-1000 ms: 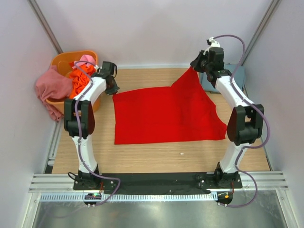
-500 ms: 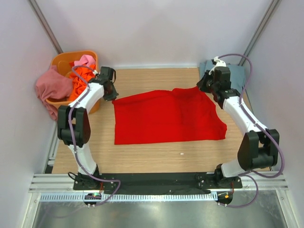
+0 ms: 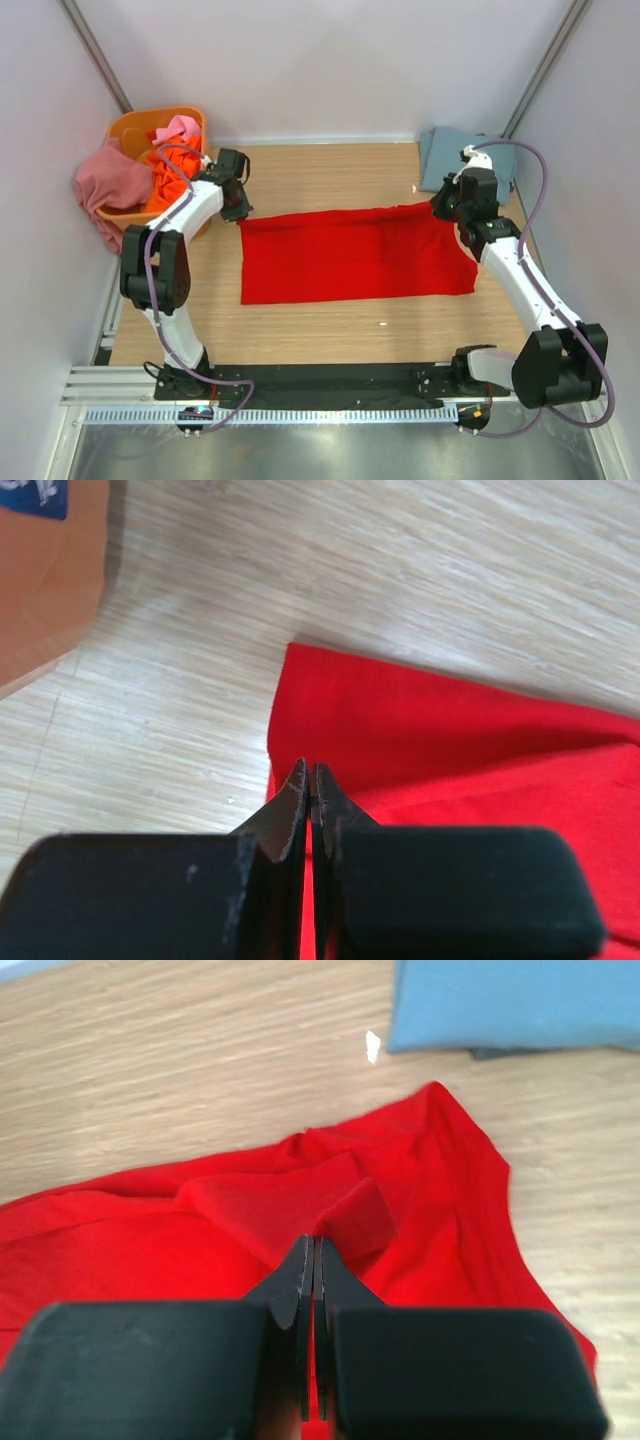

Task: Fold and stack the t-shirts
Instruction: Fold the tshirt

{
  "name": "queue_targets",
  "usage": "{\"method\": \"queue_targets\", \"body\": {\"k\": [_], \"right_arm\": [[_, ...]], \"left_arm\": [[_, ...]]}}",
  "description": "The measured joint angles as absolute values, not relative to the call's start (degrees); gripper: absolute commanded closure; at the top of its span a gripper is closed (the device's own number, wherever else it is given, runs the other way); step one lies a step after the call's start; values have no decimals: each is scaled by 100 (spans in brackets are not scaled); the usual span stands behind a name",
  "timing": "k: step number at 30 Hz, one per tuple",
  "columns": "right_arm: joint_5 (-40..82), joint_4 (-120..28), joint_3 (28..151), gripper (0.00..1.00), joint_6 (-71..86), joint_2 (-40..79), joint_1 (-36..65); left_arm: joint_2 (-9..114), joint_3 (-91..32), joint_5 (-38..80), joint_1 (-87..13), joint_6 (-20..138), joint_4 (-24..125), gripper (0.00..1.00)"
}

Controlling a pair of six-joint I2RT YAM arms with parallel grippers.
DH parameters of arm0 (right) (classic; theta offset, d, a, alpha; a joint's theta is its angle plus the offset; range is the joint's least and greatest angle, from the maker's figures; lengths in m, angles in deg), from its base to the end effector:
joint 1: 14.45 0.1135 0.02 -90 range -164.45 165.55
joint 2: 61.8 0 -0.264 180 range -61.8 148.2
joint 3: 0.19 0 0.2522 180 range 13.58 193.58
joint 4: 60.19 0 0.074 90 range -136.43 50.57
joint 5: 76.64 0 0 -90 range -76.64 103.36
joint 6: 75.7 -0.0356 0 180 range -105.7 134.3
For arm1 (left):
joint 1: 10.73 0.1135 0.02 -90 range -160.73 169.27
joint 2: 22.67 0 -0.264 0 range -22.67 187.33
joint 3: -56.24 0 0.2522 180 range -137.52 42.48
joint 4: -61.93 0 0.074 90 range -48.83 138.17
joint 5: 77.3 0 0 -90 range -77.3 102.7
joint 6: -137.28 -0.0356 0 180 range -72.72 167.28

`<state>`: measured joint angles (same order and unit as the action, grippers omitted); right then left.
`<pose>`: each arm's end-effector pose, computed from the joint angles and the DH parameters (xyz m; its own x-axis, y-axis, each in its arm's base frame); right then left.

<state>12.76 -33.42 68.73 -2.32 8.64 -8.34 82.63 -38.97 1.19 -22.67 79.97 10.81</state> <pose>0.2787 0.0295 0.3036 -0.4794 0.2363 -0.8452 0.0416 0.9681 0.2471 0.3834 -0.0738 0.2285 -0.7803 -0.3759 -0.4998 -0.3716 0.9215 -0.1129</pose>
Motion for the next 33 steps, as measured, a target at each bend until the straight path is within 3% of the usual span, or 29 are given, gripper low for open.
{"method": "queue_targets", "body": {"k": [26, 27, 28, 29, 30, 31, 33], "right_arm": [[39, -2500, 5984, 99, -920, -345, -972], [-5, -2467, 5940, 99, -977, -397, -972], [-48, -2441, 5887, 82, -1019, -445, -972], [-94, -2397, 5833, 59, -1115, -491, -972], [-155, -2349, 5769, 39, -1220, -524, -974], [-212, -2297, 5719, 24, -1290, -537, -976], [-319, -2148, 5601, 14, -1438, -542, -996]], "left_arm": [[7788, -3251, -169, -2451, 7988, 838, 100], [7751, -3172, -176, -2460, 7988, 818, 93], [7723, -3111, -185, -2466, 7983, 772, 85], [7699, -3067, -204, -2473, 7999, 698, 76], [7684, -3041, -248, -2477, 7999, 602, 50], [7673, -3034, -296, -2479, 7968, 488, 43], [7622, -3034, -449, -2486, 8038, 311, 29]]}}
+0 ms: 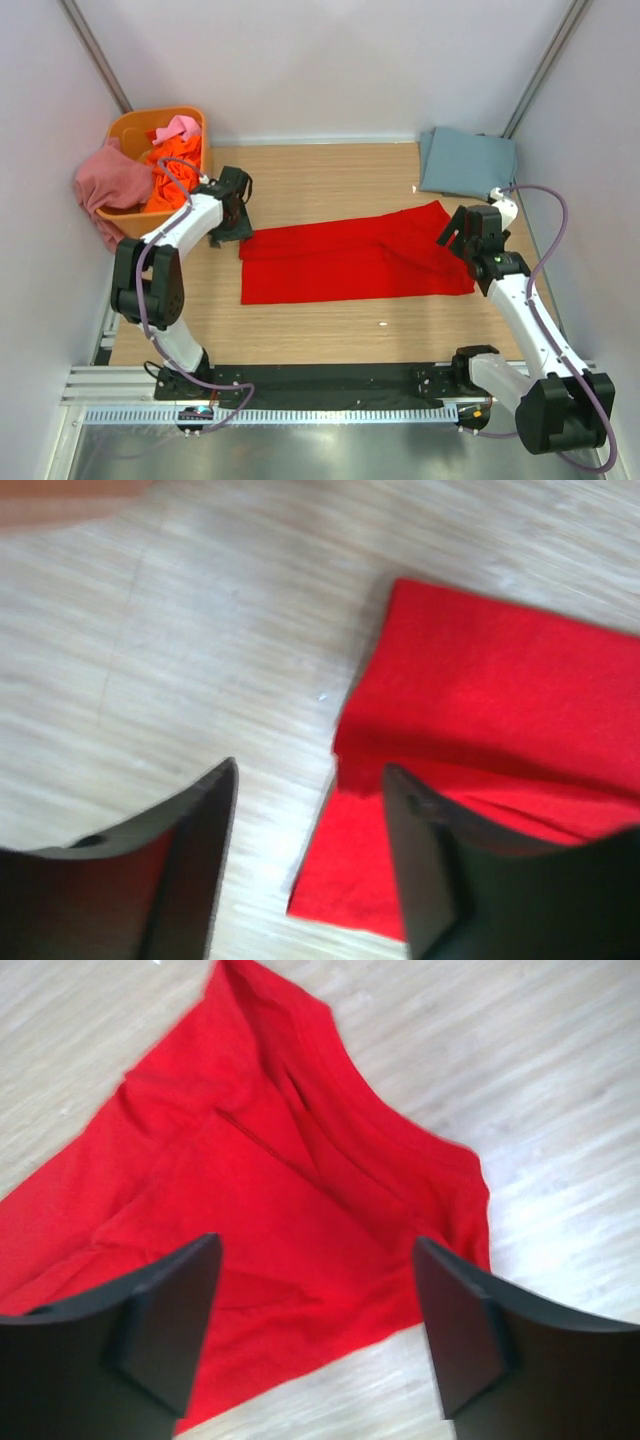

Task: Fold and stack the t-shirts
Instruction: Fold the tshirt

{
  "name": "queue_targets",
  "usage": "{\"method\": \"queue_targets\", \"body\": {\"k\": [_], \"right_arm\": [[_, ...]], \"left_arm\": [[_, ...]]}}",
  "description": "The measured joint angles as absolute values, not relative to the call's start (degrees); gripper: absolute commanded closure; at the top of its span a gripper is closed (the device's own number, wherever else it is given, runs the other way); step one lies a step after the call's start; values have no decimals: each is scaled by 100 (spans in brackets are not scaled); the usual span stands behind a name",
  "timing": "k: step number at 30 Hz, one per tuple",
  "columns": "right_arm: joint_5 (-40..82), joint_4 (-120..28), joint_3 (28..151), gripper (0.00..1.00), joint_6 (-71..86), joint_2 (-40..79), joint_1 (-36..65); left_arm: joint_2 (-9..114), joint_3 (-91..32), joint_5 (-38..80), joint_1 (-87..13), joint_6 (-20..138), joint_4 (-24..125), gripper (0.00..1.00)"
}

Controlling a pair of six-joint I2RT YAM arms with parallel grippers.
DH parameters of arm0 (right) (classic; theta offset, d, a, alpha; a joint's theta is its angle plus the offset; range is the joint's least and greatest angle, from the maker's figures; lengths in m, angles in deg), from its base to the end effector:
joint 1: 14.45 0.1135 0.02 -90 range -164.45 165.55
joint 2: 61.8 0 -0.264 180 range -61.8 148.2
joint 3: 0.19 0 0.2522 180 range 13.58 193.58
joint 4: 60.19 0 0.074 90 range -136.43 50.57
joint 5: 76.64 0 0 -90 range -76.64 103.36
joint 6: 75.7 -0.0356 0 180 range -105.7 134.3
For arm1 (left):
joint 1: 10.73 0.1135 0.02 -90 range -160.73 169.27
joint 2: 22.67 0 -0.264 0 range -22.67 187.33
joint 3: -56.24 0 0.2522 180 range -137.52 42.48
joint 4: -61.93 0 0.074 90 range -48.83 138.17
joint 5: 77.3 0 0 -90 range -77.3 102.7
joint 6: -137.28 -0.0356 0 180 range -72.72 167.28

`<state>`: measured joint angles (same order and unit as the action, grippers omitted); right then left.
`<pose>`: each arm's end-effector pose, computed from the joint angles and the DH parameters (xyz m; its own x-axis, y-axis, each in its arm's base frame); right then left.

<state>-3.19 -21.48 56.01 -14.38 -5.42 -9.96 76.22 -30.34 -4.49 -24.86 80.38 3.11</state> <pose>0.2103 0.0063 0.2647 -0.4790 0.4238 -0.7687 0.4285 0.8772 0.2166 0.3343 -0.0733 0.2184 -0.8455 -0.3252 -0.4237 -0.3834 0.9218 0.0577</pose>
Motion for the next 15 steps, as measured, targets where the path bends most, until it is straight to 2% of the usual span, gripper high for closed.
{"method": "queue_targets", "body": {"k": [1, 3, 9, 12, 15], "right_arm": [[-352, -2063, 5549, 10, -1502, -537, -1007], [-427, -1956, 5483, 9, -1594, -513, -1013], [-322, -1930, 5518, 12, -1668, -437, -1020], [37, -2172, 5608, 19, -1639, -246, -1018], [500, -2522, 5719, 32, -1583, 143, -941]], "left_arm": [[7579, -3036, -528, -2486, 8045, 224, 27], [7423, -3052, -709, -2486, 8073, 40, 27], [6975, -3240, -773, -2495, 8045, -100, 30], [6870, -3187, -685, -2547, 8082, 12, 32], [6879, -3049, -574, -2667, 8185, 202, 34]]}}
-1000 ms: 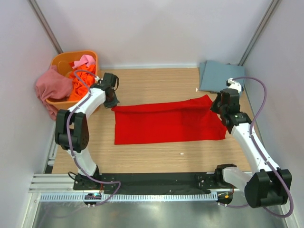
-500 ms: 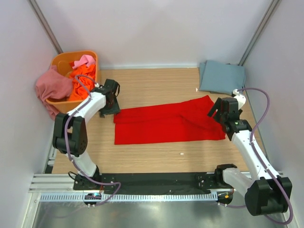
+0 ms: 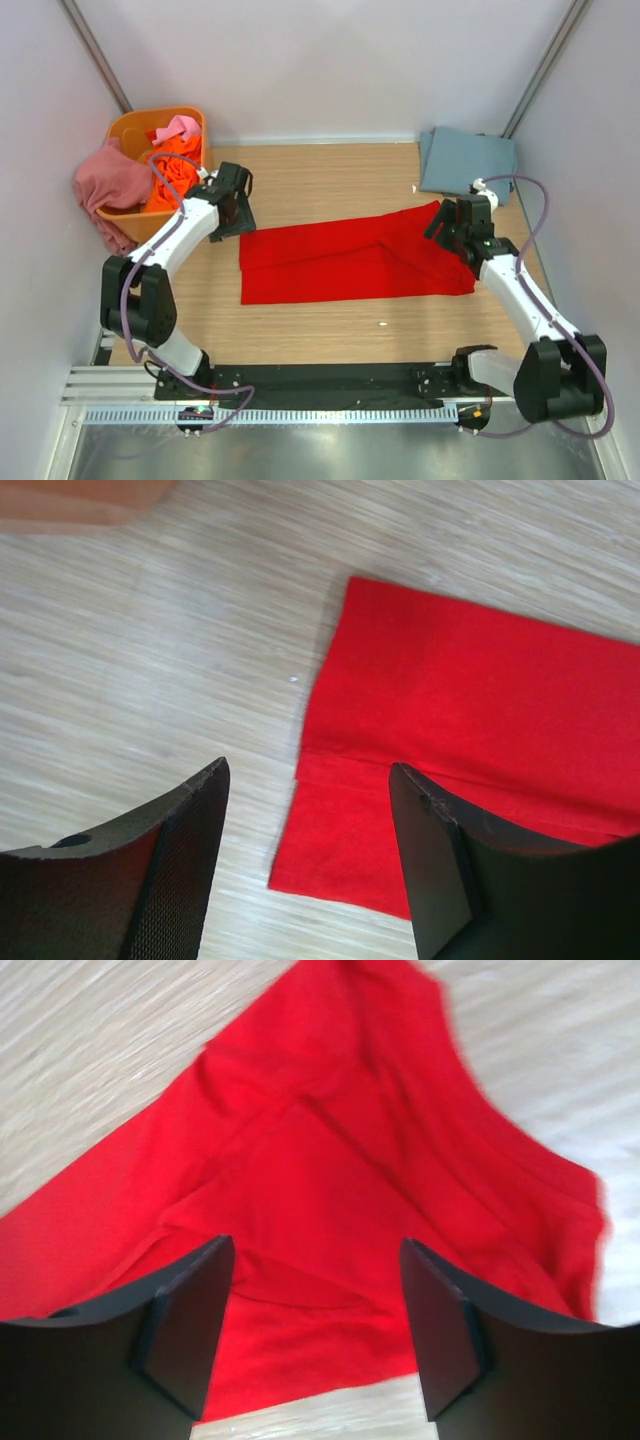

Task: Fold and stack the t-shirts
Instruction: Fold the tshirt

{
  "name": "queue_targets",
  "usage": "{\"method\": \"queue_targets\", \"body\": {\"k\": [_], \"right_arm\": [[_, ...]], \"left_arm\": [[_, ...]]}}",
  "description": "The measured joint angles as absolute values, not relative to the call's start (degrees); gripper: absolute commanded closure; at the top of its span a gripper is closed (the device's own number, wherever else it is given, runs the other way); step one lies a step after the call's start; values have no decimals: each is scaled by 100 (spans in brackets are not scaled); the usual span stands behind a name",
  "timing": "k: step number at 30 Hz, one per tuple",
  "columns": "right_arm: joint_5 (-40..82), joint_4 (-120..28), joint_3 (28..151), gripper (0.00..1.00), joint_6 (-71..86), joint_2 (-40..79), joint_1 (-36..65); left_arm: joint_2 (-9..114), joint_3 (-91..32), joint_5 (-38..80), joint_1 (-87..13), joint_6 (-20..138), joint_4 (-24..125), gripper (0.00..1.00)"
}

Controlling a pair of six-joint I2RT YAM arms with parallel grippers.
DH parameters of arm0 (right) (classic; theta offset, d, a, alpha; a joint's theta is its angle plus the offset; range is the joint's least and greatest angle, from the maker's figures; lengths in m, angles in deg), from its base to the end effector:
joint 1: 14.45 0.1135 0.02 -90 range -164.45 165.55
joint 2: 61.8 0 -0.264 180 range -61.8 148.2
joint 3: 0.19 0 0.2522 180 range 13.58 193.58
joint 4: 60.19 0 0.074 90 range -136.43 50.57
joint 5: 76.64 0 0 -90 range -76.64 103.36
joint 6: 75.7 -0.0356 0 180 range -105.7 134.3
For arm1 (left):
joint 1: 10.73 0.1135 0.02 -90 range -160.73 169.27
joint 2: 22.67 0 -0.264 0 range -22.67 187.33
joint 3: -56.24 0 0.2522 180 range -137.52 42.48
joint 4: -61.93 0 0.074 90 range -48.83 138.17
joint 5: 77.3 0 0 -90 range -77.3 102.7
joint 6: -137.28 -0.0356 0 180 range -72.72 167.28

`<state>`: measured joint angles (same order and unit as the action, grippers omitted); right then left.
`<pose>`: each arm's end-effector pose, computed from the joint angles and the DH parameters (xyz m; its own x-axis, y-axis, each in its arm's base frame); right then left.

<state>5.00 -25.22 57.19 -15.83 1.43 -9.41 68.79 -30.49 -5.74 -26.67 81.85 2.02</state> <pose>0.2342 0.0155 0.2521 -0.5518 0.4499 -0.7022 0.3465 0.8896 0.2977 0.3149 -0.0782 0.2592 -0.7894 -0.3343 -0.5149 -0.3858 0.9226 -0.0077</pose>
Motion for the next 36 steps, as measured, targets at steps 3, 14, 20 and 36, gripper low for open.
{"method": "queue_targets", "body": {"k": [3, 14, 20, 36], "right_arm": [[900, -2747, 5992, 39, -1517, 720, -723], [771, -2824, 7343, 46, -953, 2643, -364], [544, -2662, 7640, 50, -752, 3179, -434], [424, -2627, 7774, 56, -774, 3856, -530]], "left_arm": [[7021, -3036, -469, -2805, 8292, 353, 37], [7694, -2918, -226, -3242, 8484, 910, 46], [7273, -2853, -73, -3404, 8338, 582, 43], [5281, -2009, -683, -3423, 7371, -183, 41]]}}
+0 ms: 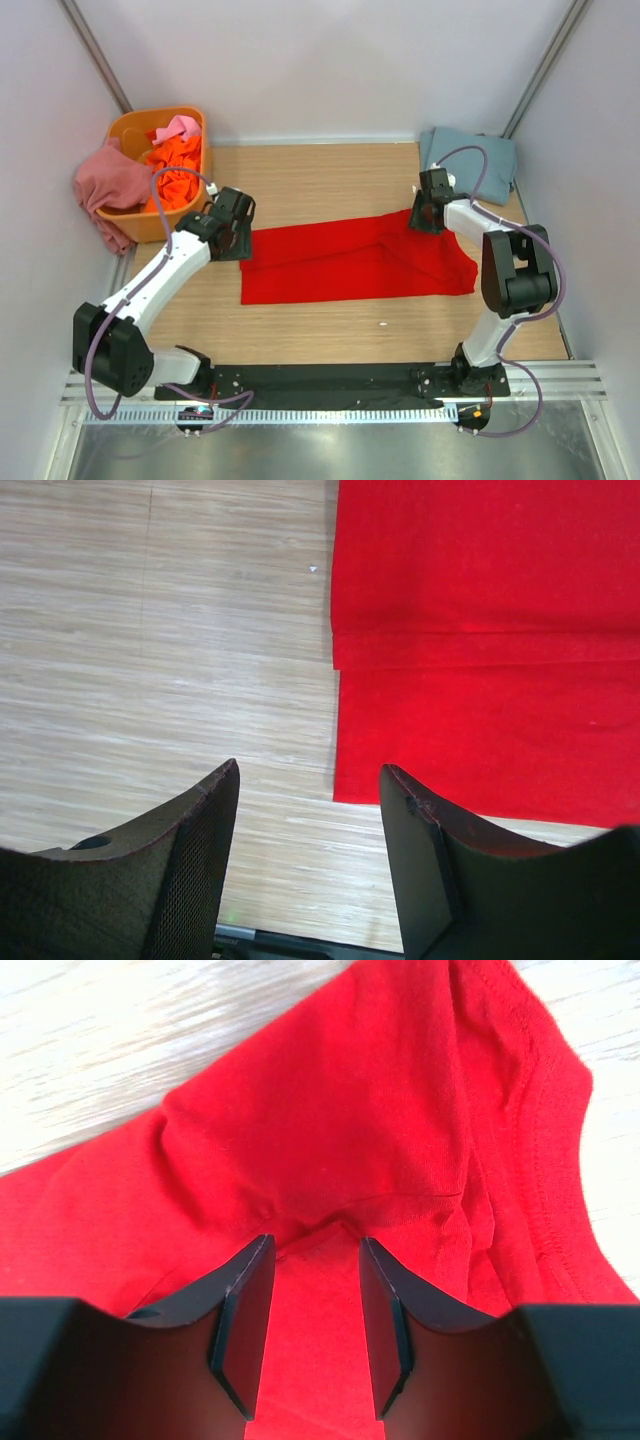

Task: Fold and stack the t-shirts
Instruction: Fold the tshirt

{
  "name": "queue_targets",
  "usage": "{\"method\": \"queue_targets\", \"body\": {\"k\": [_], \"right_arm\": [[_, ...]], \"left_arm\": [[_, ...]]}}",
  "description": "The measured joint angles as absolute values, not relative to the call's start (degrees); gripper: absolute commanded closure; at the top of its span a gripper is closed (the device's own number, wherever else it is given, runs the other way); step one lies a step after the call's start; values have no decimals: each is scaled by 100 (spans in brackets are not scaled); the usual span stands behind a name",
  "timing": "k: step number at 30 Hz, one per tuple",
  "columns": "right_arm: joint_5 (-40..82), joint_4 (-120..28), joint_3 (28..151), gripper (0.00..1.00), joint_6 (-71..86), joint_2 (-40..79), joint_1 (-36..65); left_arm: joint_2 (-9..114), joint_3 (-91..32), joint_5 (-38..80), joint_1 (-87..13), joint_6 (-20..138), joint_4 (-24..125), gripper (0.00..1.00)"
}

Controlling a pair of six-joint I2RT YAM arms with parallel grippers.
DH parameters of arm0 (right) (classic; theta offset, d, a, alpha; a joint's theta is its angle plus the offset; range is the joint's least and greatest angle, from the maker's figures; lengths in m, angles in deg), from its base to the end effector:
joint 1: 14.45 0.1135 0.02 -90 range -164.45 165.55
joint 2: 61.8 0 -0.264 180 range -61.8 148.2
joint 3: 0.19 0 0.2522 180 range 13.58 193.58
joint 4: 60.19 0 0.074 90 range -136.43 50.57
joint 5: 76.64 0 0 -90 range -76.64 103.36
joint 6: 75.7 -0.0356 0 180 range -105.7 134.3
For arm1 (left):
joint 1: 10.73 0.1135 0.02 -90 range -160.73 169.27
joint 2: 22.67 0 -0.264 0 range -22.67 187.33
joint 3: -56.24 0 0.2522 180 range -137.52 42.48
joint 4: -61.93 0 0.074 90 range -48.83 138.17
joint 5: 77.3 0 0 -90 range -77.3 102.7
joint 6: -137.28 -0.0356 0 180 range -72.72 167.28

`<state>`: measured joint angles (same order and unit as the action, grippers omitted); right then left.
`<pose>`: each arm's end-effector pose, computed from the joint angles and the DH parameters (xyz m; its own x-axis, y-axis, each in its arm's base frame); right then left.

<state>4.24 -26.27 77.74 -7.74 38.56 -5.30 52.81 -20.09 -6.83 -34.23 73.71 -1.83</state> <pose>0.3574 0.0518 0.1861 -0.7882 0.2483 -0.5631 0.2432 0.9662 0.0856 0.2386 -0.0908 0.2771 -0.8362 -0.0938 -0.5403 -0.1519 0.9863 0.0638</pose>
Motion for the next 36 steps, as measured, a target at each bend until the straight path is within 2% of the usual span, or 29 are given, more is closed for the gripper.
{"method": "queue_targets", "body": {"k": [8, 11, 12, 15, 16, 26, 33, 34, 35, 36], "right_arm": [[354, -2627, 7763, 68, -835, 3924, -530], [354, -2631, 7763, 78, -840, 3963, -530], [354, -2633, 7763, 86, -844, 3985, -530], [358, -2629, 7763, 98, -846, 4038, -530], [358, -2629, 7758, 99, -844, 4038, -530], [360, -2441, 7745, 99, -850, 3885, -528], [343, -2174, 7562, 99, -853, 2883, -441], [343, -2157, 7531, 93, -853, 2746, -423], [343, -2148, 7509, 68, -855, 2647, -408], [345, -2148, 7500, 60, -883, 2597, -406]], "left_arm": [[5356, -1987, -687, -3423, 7284, -168, 41], [5356, -1987, -690, -3423, 7256, -163, 41], [5356, -1987, -690, -3423, 7251, -161, 41], [5356, -1987, -696, -3423, 7249, -159, 41], [5356, -1987, -705, -3423, 7247, -159, 41], [5356, -1987, -727, -3423, 7234, -159, 41], [5356, -1987, -727, -3423, 7234, -159, 41], [5354, -1987, -727, -3423, 7234, -159, 41], [5354, -1987, -727, -3423, 7234, -159, 41], [5354, -1987, -727, -3423, 7234, -159, 41]]}}
